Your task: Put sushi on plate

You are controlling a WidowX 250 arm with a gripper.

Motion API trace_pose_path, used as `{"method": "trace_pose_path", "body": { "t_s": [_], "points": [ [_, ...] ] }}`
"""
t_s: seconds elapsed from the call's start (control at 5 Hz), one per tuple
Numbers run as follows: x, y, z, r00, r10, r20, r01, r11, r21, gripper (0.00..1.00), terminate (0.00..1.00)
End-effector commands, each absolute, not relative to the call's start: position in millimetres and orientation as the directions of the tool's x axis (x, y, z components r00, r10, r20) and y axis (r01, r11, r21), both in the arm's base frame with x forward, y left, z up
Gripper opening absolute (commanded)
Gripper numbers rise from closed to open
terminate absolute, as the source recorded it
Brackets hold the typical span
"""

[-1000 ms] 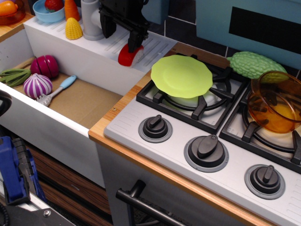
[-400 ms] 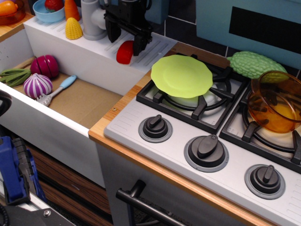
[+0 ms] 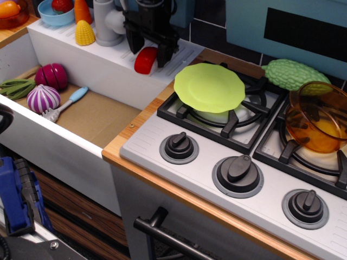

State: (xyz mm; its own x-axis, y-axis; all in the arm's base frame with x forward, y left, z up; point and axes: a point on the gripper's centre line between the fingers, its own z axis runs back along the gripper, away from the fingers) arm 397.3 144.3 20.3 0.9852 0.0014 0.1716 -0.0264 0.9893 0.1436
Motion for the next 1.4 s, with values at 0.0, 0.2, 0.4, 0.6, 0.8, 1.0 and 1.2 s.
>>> {"method": "trace_pose_path", "body": {
  "t_s": [0.0, 0.2, 0.4, 0.6, 0.8, 1.0, 1.2],
  "points": [
    [402, 151, 32, 0.975, 0.017, 0.223, -0.051, 0.988, 0.145, 0.0, 0.0],
    [401, 147, 40, 0.975, 0.019, 0.221, -0.057, 0.985, 0.164, 0.0, 0.0],
    [405, 142, 65, 0.981, 0.023, 0.191, -0.058, 0.981, 0.184, 0.0, 0.0],
    [403, 128, 89, 0.984, 0.034, 0.176, -0.071, 0.975, 0.209, 0.0, 0.0],
    [404, 84, 103, 0.976, 0.088, 0.197, -0.133, 0.964, 0.23, 0.0, 0.0],
    [397, 51, 98, 0.96, 0.161, 0.228, -0.21, 0.955, 0.208, 0.0, 0.0],
    [390, 20, 100, 0.95, 0.198, 0.243, -0.252, 0.944, 0.215, 0.0, 0.0]
  ]
}}
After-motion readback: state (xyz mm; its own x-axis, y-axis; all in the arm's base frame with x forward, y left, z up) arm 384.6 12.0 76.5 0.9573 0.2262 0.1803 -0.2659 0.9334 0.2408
